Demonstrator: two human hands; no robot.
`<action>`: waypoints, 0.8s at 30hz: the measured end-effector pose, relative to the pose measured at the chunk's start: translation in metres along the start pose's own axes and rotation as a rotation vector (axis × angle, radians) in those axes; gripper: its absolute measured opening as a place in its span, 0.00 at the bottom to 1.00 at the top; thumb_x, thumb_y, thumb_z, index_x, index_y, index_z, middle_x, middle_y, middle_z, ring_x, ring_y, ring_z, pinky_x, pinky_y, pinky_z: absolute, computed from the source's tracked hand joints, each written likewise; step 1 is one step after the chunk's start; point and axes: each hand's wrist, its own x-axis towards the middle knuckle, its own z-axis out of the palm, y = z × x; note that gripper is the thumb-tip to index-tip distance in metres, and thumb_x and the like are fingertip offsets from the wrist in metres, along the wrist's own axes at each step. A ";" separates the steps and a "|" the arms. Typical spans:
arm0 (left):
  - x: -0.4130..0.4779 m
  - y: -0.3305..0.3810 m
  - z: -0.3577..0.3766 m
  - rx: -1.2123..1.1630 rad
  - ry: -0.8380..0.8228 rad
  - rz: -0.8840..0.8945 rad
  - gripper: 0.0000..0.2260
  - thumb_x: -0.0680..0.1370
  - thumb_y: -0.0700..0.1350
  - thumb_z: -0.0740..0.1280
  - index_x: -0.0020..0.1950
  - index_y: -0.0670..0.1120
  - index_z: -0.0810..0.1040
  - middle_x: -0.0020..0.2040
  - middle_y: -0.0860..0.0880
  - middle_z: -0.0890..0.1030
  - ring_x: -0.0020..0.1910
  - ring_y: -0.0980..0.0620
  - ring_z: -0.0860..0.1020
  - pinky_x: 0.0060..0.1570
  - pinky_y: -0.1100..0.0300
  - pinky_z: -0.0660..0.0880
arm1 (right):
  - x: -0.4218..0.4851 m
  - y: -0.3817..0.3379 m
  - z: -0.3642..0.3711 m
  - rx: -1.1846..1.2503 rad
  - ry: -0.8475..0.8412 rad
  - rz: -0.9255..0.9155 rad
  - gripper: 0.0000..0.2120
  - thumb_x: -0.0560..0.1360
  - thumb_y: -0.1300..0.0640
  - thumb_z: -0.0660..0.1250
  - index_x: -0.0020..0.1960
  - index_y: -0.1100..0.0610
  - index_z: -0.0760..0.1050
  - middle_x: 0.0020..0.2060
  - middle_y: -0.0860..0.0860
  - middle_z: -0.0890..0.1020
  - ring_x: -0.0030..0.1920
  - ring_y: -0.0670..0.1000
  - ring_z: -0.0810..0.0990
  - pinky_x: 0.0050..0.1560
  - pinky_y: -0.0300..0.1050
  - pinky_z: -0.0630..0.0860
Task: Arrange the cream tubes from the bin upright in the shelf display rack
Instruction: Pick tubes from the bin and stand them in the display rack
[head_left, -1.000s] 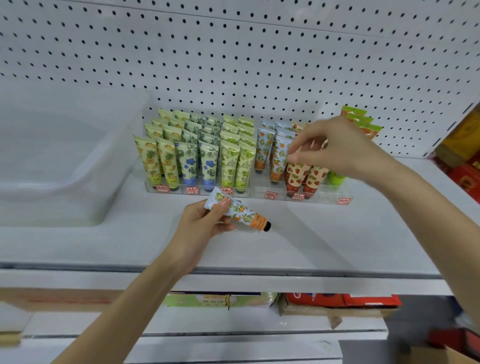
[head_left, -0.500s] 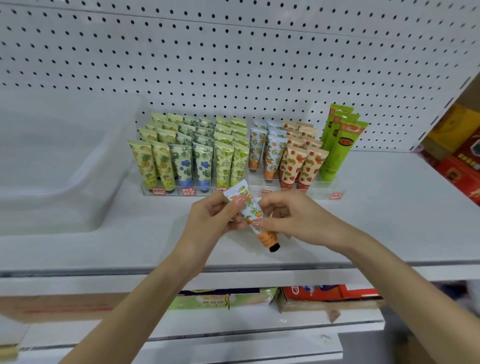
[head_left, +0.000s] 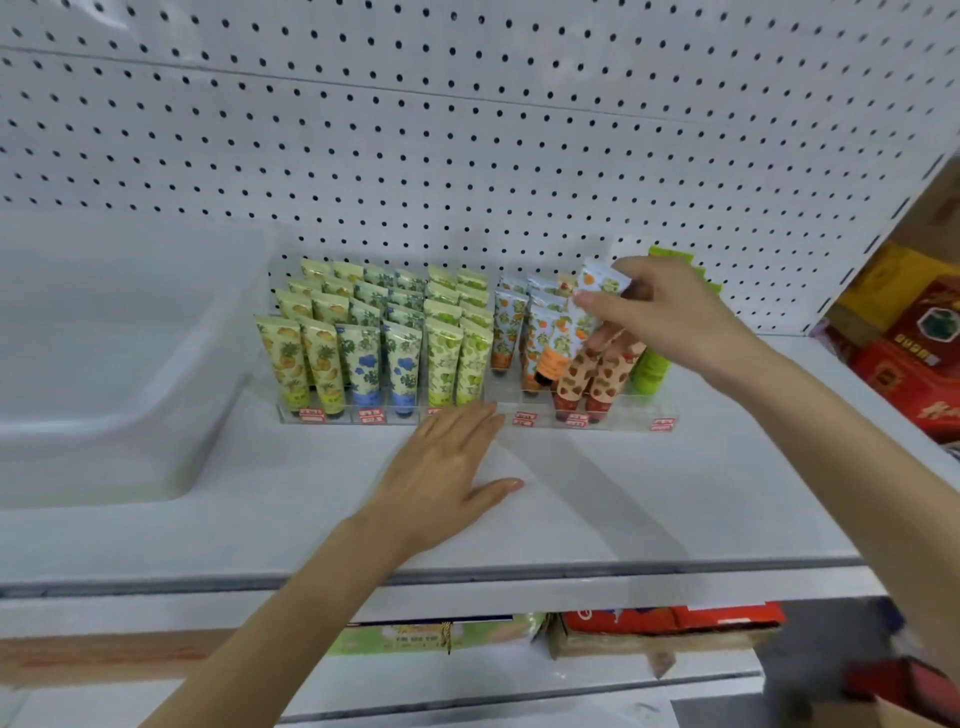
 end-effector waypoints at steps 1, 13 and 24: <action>0.000 -0.001 0.001 -0.009 -0.015 -0.008 0.34 0.76 0.66 0.48 0.75 0.46 0.62 0.75 0.48 0.64 0.74 0.49 0.61 0.72 0.57 0.50 | 0.007 0.000 0.000 -0.062 0.008 -0.007 0.11 0.75 0.54 0.68 0.37 0.59 0.74 0.31 0.54 0.82 0.34 0.52 0.84 0.37 0.46 0.80; 0.001 -0.004 0.005 -0.046 0.003 -0.011 0.34 0.76 0.67 0.47 0.74 0.47 0.63 0.75 0.50 0.63 0.74 0.51 0.59 0.71 0.61 0.45 | 0.061 -0.014 0.033 -0.418 -0.079 -0.098 0.07 0.75 0.57 0.69 0.45 0.60 0.75 0.35 0.54 0.82 0.26 0.41 0.78 0.29 0.31 0.72; 0.002 -0.002 0.004 -0.080 0.030 -0.023 0.31 0.77 0.64 0.51 0.71 0.45 0.69 0.72 0.48 0.69 0.71 0.50 0.64 0.70 0.61 0.50 | 0.075 -0.005 0.052 -0.520 -0.091 -0.099 0.09 0.71 0.58 0.73 0.46 0.64 0.82 0.29 0.45 0.73 0.33 0.45 0.73 0.42 0.40 0.69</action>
